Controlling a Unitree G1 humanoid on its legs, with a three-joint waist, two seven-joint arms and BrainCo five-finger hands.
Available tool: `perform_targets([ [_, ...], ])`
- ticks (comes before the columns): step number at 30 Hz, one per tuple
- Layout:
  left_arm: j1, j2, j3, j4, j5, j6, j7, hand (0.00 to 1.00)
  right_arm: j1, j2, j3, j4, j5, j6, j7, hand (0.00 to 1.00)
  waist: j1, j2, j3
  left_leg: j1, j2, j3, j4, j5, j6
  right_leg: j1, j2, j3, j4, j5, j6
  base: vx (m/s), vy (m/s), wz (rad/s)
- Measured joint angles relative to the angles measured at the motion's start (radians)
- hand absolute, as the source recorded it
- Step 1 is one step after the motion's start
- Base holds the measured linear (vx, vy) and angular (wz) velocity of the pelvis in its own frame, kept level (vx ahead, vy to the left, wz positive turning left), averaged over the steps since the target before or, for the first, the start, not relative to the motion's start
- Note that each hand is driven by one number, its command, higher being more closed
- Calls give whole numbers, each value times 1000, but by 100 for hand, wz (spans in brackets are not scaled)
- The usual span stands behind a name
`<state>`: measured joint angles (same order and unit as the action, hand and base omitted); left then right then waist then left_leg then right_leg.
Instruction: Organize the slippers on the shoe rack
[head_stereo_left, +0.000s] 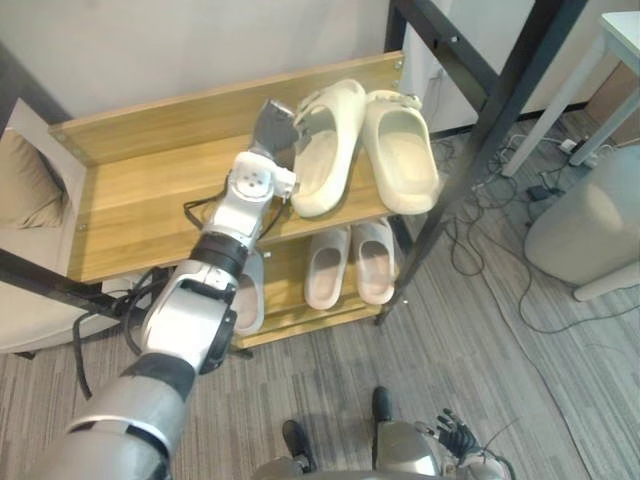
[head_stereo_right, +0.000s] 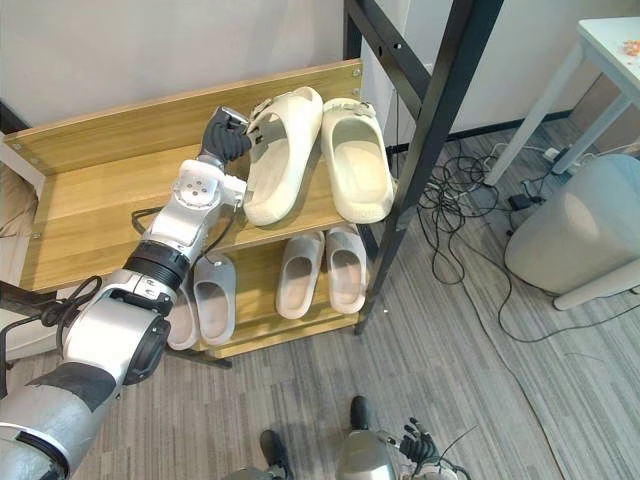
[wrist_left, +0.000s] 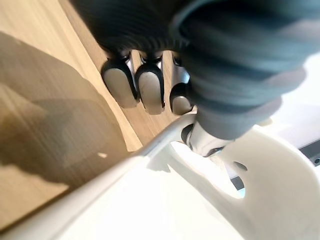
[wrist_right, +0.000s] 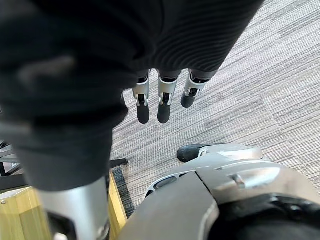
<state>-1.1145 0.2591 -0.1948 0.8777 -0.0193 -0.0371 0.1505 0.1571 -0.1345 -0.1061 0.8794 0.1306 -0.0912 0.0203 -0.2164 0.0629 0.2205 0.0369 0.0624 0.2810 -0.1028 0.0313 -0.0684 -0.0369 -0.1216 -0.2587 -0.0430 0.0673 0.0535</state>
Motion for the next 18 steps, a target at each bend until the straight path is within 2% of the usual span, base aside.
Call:
perform_targets([
  [18, 6, 0, 11, -1, 47, 0, 0, 100, 0, -2, 5, 3, 0, -2, 0, 0, 5, 0, 0, -1, 1, -23, 0, 5, 0, 8, 0, -18, 4, -4, -3, -8, -4, 2],
])
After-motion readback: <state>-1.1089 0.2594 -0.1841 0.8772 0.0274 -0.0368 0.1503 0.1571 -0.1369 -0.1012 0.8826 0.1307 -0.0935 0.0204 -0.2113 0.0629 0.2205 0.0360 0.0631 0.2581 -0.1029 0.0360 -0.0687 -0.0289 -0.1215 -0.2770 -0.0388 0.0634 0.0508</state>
